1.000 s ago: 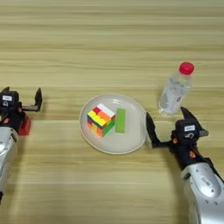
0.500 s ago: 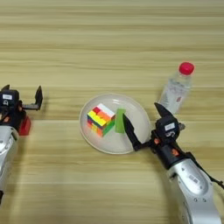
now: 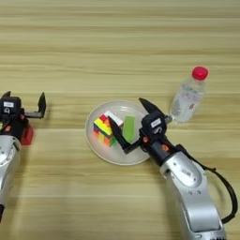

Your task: Move the objects on the table

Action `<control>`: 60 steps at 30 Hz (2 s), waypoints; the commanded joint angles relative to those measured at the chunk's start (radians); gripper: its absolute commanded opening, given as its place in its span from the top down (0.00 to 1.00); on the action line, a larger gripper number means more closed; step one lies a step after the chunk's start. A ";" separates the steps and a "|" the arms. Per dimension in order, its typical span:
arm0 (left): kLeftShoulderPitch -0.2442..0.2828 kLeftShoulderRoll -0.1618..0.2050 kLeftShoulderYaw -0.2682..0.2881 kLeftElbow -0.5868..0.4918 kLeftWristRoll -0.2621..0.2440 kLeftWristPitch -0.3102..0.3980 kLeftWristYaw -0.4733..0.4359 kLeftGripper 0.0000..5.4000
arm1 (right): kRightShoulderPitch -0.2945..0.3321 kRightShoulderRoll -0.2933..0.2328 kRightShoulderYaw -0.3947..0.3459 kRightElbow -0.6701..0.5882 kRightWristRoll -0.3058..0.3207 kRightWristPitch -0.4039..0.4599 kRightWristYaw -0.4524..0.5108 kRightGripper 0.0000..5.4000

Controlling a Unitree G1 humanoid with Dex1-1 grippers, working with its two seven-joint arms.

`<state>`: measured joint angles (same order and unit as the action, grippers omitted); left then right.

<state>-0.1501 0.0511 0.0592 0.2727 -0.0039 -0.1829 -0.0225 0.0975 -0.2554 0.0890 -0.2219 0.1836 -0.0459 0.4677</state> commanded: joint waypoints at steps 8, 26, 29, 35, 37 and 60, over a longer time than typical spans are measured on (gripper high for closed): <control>-0.004 -0.004 -0.006 0.011 0.009 -0.010 0.021 0.00 | -0.079 0.000 0.066 0.118 -0.048 0.009 0.034 0.00; 0.000 -0.007 -0.001 0.007 0.004 -0.012 0.036 0.00 | -0.176 0.043 0.100 0.359 -0.069 -0.028 0.061 0.00; 0.002 -0.007 -0.002 0.005 0.003 -0.011 0.037 0.00 | -0.177 0.052 0.106 0.369 -0.071 -0.034 0.065 0.00; 0.000 -0.007 -0.003 0.008 0.002 -0.010 0.038 0.00 | -0.176 0.058 0.110 0.376 -0.078 -0.040 0.071 0.00; -0.001 -0.007 -0.004 0.009 0.002 -0.010 0.037 0.00 | -0.177 0.060 0.108 0.379 -0.078 -0.042 0.071 0.04; 0.002 -0.009 -0.009 -0.007 0.002 -0.008 0.038 0.00 | -0.164 0.060 0.081 0.319 -0.079 -0.045 0.041 0.38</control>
<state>-0.1491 0.0477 0.0531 0.2750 -0.0051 -0.1917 0.0117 -0.0698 -0.1907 0.1807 0.1256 0.1056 -0.0957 0.5116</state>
